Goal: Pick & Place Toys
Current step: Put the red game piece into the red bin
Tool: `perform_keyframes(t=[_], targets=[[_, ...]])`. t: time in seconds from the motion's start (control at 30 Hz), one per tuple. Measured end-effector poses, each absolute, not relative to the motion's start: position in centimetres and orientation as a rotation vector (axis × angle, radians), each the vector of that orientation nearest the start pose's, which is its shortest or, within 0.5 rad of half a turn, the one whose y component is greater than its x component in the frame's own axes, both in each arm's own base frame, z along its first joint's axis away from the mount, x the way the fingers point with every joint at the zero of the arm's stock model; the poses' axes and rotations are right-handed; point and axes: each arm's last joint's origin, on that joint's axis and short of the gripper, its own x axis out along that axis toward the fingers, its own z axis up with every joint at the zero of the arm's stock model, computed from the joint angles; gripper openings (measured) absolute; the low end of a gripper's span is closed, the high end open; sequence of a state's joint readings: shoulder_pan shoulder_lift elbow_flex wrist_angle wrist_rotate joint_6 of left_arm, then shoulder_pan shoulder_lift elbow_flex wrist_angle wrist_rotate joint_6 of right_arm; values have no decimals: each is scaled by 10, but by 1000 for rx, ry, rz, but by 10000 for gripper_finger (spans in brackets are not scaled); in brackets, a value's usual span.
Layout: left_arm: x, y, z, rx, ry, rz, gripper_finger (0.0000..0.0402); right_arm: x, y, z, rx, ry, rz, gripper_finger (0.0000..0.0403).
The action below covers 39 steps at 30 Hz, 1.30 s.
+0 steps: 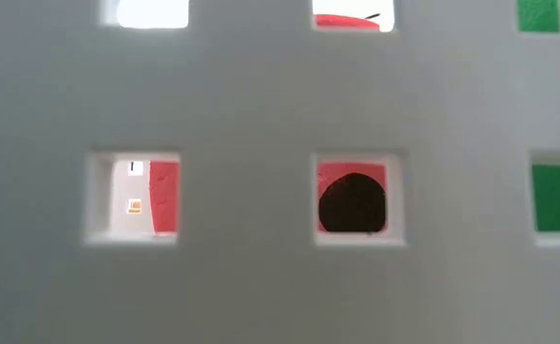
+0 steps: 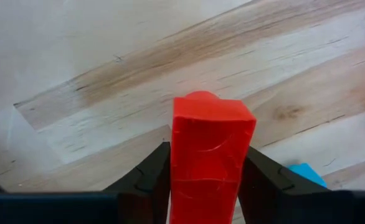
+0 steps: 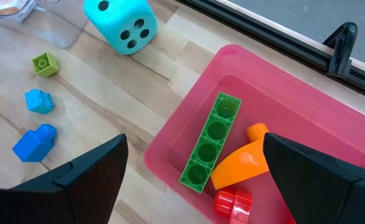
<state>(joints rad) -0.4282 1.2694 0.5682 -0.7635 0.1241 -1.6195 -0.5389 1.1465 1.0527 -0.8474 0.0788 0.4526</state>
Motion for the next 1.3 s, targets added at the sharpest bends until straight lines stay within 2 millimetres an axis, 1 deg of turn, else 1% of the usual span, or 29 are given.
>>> perform_keyframes(t=[0.27, 0.53, 0.7, 0.9, 1.03, 1.2, 1.3], targets=[[162, -78, 151, -1070, 1410, 781, 137, 186, -114, 303, 624, 791, -777, 366], [167, -79, 176, -1128, 1326, 688, 137, 186, -114, 303, 624, 791, -777, 366], [170, -77, 199, -1142, 1173, 633, 137, 186, -114, 303, 624, 791, -778, 366], [173, -67, 232, -1097, 944, 561, 137, 186, -114, 303, 624, 791, -777, 366], [179, -56, 248, -1067, 818, 532, 137, 186, -114, 303, 624, 791, -777, 366], [196, -37, 261, -1060, 666, 490, 137, 186, -114, 303, 624, 790, -777, 366], [205, -23, 269, -1043, 549, 453, 137, 188, -115, 305, 618, 753, -773, 366]])
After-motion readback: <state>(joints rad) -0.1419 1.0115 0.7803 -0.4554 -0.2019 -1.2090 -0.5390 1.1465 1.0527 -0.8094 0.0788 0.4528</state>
